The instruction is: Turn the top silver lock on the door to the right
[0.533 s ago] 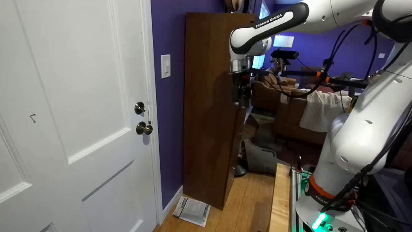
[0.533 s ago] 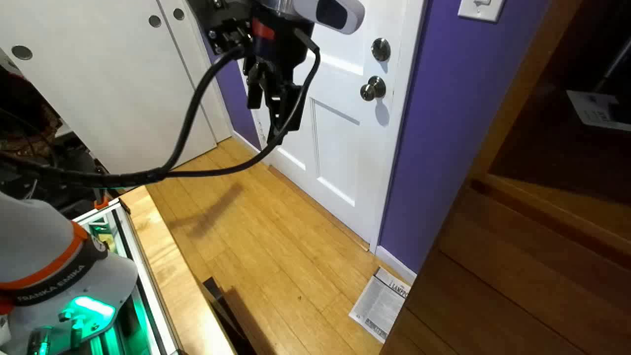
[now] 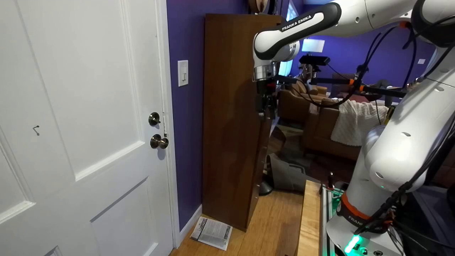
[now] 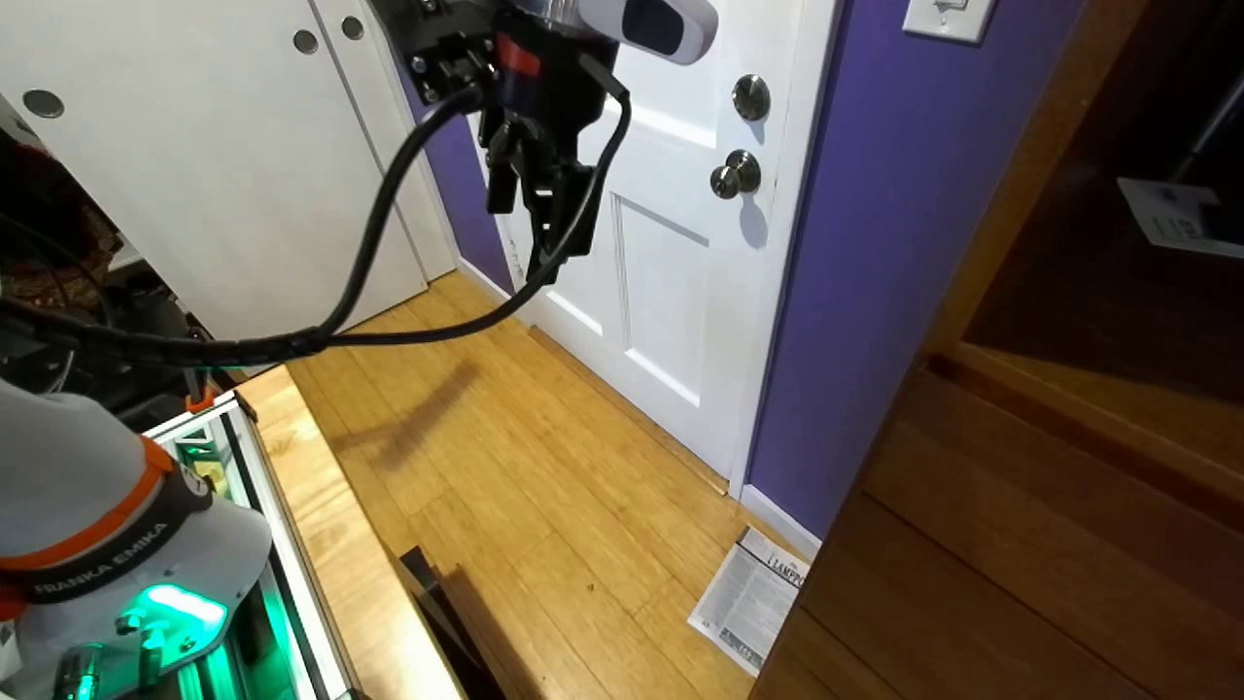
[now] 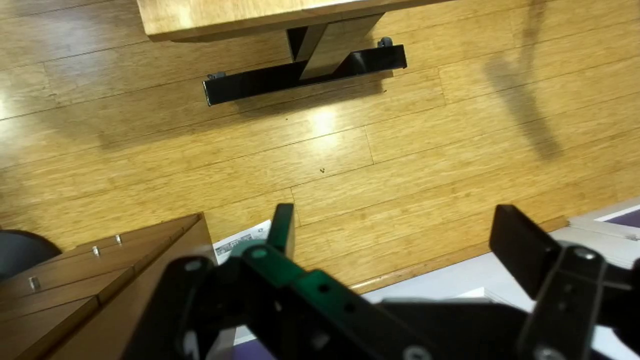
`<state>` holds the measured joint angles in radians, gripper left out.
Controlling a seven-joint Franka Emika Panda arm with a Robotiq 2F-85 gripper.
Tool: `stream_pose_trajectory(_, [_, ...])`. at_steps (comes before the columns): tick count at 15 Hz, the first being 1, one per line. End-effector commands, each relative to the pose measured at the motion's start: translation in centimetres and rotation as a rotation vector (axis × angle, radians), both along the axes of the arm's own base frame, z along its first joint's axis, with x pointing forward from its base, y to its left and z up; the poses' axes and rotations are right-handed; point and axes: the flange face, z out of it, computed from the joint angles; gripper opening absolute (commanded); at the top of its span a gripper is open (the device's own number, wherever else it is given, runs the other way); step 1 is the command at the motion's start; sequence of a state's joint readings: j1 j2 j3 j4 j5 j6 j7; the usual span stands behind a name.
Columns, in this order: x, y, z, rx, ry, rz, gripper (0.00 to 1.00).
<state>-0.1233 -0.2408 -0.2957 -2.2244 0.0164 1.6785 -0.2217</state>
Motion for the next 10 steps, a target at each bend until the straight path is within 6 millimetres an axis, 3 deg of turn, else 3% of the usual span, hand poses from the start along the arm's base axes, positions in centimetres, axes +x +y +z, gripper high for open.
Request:
stream_pose_trajectory(1, [0.0,0.0,0.0,0.000,0.001,0.000,1.00])
stream_pose_trajectory(5, [0.3,0.4,0.3,-0.042,-0.005,-0.005,1.00])
stream_pose_trajectory(10, [3.6,8.3,1.9,-0.262,-0.088,0.152,1.00])
